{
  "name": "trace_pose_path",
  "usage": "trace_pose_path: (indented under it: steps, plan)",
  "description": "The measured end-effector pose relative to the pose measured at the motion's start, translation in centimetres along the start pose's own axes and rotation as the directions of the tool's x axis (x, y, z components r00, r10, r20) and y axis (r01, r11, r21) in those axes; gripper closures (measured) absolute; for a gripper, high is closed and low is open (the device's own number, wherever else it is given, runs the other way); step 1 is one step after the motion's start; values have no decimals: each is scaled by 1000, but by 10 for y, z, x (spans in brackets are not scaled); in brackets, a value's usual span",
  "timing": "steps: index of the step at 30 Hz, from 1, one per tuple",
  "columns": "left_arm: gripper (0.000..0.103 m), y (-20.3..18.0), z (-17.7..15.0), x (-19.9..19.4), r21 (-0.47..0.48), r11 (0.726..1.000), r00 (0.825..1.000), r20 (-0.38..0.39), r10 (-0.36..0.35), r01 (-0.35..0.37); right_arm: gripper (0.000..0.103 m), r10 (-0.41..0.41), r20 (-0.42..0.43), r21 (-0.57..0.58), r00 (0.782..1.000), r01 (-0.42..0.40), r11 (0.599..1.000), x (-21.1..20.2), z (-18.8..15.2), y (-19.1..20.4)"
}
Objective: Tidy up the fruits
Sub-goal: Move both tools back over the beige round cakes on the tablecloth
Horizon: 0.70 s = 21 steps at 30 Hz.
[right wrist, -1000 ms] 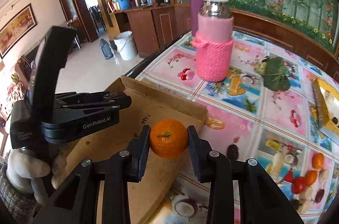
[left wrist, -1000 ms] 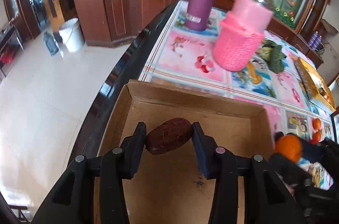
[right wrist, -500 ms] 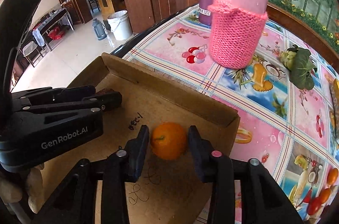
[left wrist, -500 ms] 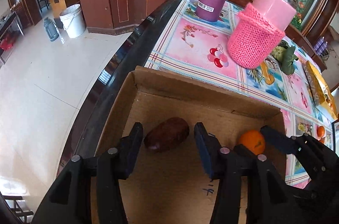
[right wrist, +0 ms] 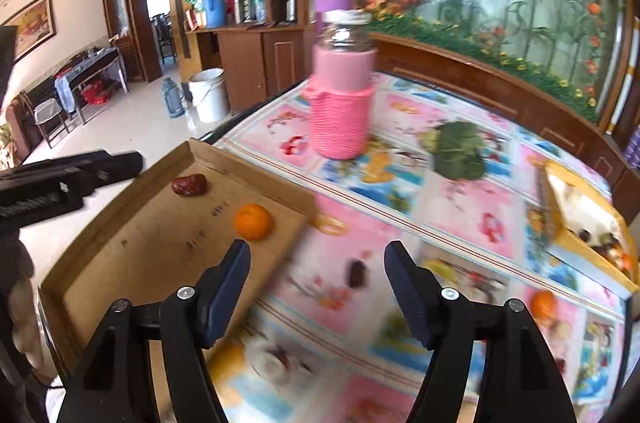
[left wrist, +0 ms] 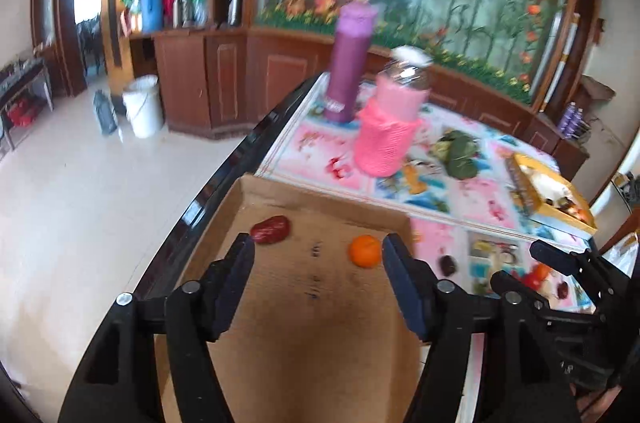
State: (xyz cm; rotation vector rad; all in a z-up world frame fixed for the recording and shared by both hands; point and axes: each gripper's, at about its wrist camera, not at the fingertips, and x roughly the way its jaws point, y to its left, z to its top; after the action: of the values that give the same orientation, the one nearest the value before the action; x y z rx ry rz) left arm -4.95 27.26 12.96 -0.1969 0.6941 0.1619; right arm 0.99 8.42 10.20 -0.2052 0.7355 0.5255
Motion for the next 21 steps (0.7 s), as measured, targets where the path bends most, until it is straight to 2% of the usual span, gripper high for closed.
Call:
trace_pose_path:
  steps: [3,6,9,13,17,21]
  plan:
    - [19,-37,-17,-31,71,997,995,94,-28,22,27,-68,11,29,998,67,997,-35,-26,-37]
    - [14,-69,-33,-42,127,989,989,116,-87,72,25,-146,9,103,989,144,984,-68,-52,-83]
    - [14,-100,-46,-35,158,977,986,59,-154,143,25,-206,-15,208,978,204,957,-94,-79,-130]
    - [14,-128,-67,-12,153,966,979,-42,-202,206,25,-253,-49,324,966,255,911,-119,-113,-181]
    - [14,-150,-90,1,180,956,971,-111,-214,231,25,-276,-84,385,957,287,877,-123,-138,-212]
    - [14,-167,-108,8,218,943,962,-163,-220,252,25,-257,-99,430,961,274,860,-115,-152,-231]
